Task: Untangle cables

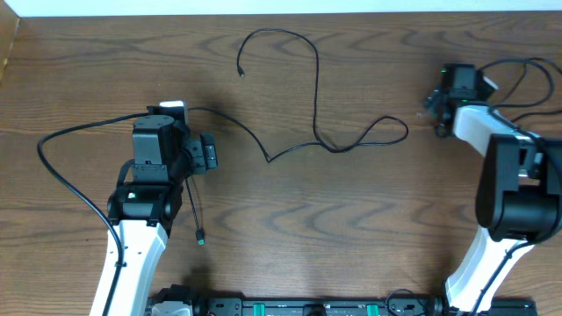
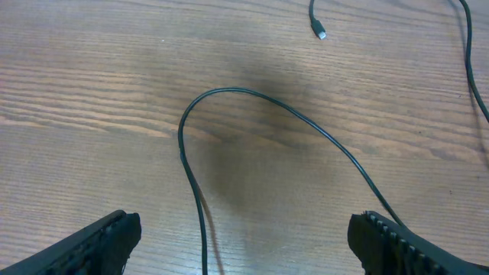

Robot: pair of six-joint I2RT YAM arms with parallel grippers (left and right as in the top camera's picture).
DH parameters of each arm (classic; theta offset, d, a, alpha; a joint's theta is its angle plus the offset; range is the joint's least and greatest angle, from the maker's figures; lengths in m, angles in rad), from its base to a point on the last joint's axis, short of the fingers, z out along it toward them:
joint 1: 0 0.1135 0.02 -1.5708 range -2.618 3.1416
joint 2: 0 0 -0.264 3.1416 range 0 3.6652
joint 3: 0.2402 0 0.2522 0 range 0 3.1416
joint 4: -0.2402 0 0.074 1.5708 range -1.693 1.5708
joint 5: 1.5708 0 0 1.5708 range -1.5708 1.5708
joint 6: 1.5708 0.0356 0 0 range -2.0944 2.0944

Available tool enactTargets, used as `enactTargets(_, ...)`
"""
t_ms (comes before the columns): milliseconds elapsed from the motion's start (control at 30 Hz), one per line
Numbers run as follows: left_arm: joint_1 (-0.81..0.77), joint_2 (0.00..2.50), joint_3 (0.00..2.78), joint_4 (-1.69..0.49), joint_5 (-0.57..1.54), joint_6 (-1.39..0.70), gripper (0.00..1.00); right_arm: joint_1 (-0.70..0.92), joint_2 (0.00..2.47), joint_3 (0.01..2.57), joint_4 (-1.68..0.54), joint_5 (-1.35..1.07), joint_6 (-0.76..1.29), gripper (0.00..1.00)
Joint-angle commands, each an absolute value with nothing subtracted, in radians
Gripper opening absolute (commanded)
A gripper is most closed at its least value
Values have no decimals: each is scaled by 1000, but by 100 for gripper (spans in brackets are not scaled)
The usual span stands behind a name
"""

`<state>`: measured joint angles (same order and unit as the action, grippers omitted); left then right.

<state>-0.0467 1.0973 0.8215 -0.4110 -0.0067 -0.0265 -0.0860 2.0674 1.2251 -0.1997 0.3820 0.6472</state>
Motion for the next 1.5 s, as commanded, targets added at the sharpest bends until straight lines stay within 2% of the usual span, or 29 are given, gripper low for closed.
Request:
enactTargets(0, -42, 1090, 821, -411, -20, -31, 93, -166, 2131, 1190, -225, 346, 656, 99)
enactTargets(533, -42, 1090, 821, -411, -20, -31, 92, -467, 2131, 1243, -207, 262, 578, 99)
enactTargets(733, -42, 1090, 821, -411, -20, -31, 92, -544, 2131, 1309, -276, 125, 565, 99)
enactTargets(1000, -42, 1090, 821, -411, -20, -31, 92, -545, 2073, 1387, -439, 94, 507, 99)
enactTargets(1267, -42, 1090, 821, -411, -20, -31, 92, -520, 1845, 1397, -525, 60, 456, 99)
enactTargets(1467, -42, 1090, 821, -411, -20, -31, 92, -447, 1664, 1397, -557, -19, 324, 99)
